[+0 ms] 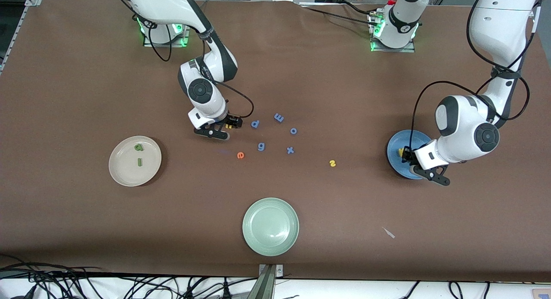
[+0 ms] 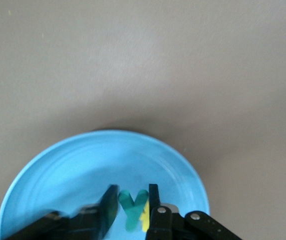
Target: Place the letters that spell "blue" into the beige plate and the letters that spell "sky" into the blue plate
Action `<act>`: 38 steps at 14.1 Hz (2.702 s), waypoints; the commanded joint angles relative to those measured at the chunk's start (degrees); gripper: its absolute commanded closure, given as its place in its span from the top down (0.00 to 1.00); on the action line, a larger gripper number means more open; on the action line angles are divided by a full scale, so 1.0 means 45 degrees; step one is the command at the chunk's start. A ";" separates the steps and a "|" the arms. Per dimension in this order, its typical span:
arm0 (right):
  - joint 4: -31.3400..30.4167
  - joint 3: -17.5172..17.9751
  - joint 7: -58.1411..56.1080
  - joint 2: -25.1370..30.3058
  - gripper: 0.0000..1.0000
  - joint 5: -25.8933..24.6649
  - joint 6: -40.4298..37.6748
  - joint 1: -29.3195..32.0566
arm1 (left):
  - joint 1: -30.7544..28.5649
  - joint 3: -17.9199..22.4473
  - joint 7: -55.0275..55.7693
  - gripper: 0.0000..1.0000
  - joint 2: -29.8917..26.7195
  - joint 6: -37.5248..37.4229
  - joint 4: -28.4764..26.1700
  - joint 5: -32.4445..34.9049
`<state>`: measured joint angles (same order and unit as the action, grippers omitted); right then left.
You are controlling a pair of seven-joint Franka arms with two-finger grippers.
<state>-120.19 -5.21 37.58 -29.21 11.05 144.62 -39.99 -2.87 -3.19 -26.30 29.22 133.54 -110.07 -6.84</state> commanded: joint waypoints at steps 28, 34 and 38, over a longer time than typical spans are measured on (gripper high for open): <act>0.3094 -0.4779 -0.9192 -0.0638 1.00 -0.1460 -0.3876 0.1778 | 0.5071 -0.0444 0.5532 0.57 0.2256 0.3411 0.1492 -0.1566; 0.3894 -0.3141 -0.7108 -0.0697 1.00 -0.0131 -0.3876 0.1465 | 0.5188 -0.0444 0.5474 0.39 0.2412 0.3587 0.1492 -0.1468; 0.4597 -0.1910 -0.5601 -0.1047 1.00 -0.0131 -0.3857 0.1095 | 0.5188 -0.0444 0.5357 0.15 0.2413 0.3587 0.1414 -0.1429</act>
<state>-102.36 -15.14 10.06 -32.16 9.42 128.16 -34.45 19.52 -5.64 -1.33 38.70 149.06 -104.64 -12.38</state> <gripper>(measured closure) 0.000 0.749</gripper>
